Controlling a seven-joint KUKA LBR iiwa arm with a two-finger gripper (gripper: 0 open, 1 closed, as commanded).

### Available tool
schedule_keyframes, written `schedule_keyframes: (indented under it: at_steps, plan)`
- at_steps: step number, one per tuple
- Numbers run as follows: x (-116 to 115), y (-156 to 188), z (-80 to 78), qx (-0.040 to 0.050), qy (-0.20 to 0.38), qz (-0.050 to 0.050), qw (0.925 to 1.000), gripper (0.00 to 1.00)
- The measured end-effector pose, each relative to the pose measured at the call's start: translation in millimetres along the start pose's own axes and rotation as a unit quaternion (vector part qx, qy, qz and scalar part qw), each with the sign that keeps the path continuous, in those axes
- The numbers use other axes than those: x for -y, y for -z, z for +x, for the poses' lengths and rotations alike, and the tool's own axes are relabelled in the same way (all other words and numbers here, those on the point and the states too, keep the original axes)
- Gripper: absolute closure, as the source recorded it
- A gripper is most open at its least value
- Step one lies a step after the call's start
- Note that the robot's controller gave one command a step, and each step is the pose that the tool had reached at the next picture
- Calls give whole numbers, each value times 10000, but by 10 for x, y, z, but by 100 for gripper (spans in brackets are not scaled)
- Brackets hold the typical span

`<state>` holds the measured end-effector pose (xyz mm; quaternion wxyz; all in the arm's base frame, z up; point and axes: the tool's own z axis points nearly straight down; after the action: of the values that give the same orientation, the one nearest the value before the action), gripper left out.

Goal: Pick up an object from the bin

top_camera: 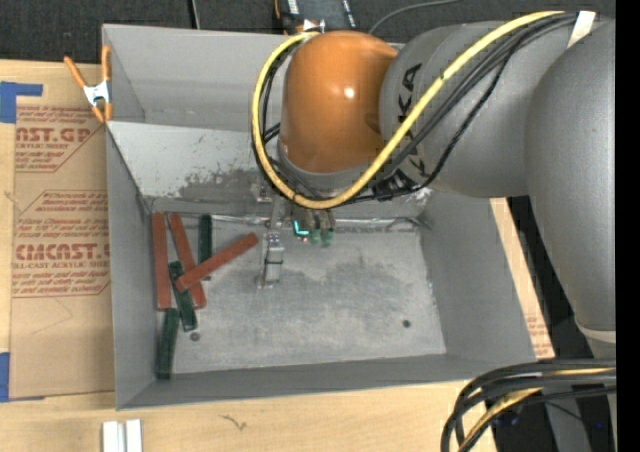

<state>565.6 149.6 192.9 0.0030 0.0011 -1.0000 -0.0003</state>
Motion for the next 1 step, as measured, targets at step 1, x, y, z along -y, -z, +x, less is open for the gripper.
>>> schedule_keyframes:
  at_steps: [1]
  plan:
    - [45,-1048,-235,3,-379,4,9993,0]
